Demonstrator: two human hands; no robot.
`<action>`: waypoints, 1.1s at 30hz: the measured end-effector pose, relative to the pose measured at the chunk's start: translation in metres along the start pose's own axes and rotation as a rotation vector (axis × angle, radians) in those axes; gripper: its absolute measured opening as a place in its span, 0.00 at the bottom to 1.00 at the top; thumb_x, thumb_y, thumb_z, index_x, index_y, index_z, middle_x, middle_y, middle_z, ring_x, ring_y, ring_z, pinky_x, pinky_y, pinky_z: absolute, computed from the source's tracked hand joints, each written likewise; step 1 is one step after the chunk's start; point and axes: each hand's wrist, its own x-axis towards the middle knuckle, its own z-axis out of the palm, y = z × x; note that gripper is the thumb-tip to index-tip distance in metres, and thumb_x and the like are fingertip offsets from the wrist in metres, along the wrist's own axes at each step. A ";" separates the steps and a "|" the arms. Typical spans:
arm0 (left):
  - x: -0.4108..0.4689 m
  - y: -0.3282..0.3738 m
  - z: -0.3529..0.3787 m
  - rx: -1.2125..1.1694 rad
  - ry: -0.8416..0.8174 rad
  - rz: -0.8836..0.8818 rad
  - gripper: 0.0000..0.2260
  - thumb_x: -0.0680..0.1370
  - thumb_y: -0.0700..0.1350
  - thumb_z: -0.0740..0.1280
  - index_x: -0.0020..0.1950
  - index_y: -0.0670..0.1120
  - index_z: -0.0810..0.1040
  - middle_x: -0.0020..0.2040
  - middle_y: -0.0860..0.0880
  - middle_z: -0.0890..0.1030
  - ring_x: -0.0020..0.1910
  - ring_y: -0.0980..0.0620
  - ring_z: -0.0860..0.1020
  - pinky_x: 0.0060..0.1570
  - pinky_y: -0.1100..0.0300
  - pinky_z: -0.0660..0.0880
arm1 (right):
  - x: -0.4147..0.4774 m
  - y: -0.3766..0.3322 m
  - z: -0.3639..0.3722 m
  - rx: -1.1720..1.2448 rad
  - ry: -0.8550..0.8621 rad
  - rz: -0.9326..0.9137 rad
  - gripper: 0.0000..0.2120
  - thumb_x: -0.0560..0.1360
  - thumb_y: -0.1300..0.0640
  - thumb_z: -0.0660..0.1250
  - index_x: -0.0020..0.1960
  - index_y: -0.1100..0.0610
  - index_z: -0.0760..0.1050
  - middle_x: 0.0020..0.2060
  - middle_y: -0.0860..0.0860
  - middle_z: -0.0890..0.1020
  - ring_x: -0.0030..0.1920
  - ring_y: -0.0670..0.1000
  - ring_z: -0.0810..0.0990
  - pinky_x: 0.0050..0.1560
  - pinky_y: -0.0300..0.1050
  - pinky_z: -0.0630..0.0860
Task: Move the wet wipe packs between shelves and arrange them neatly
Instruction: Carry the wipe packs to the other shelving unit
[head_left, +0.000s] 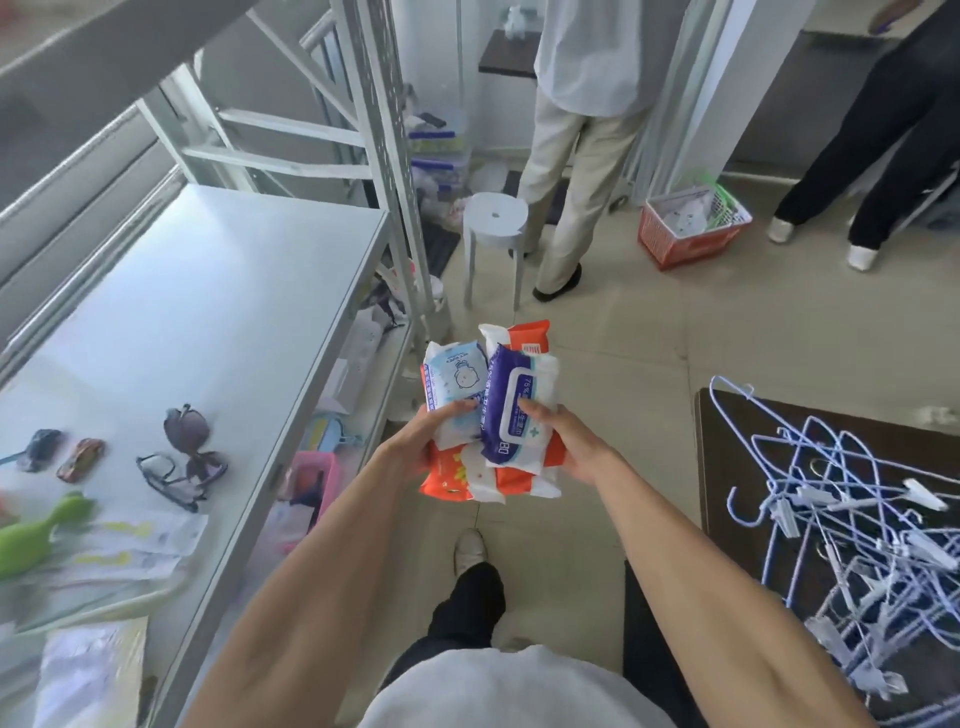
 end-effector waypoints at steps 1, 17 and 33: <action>0.014 0.010 -0.004 0.004 0.006 0.007 0.41 0.67 0.52 0.83 0.76 0.44 0.72 0.69 0.35 0.79 0.63 0.34 0.80 0.67 0.36 0.76 | 0.014 -0.009 -0.003 -0.016 0.011 0.000 0.44 0.63 0.42 0.83 0.73 0.60 0.74 0.63 0.63 0.83 0.57 0.60 0.86 0.52 0.52 0.83; 0.151 0.157 -0.072 -0.086 0.128 -0.012 0.37 0.68 0.53 0.82 0.73 0.47 0.73 0.66 0.38 0.82 0.66 0.34 0.80 0.66 0.36 0.77 | 0.207 -0.152 -0.011 -0.128 -0.043 0.018 0.44 0.62 0.42 0.83 0.73 0.59 0.74 0.62 0.60 0.85 0.55 0.58 0.87 0.50 0.50 0.84; 0.141 0.246 -0.135 -0.322 0.570 0.279 0.31 0.76 0.49 0.76 0.76 0.44 0.72 0.66 0.37 0.82 0.55 0.42 0.85 0.53 0.46 0.83 | 0.385 -0.254 0.062 -0.349 -0.492 0.054 0.40 0.64 0.50 0.83 0.72 0.57 0.73 0.63 0.60 0.84 0.59 0.60 0.85 0.54 0.54 0.83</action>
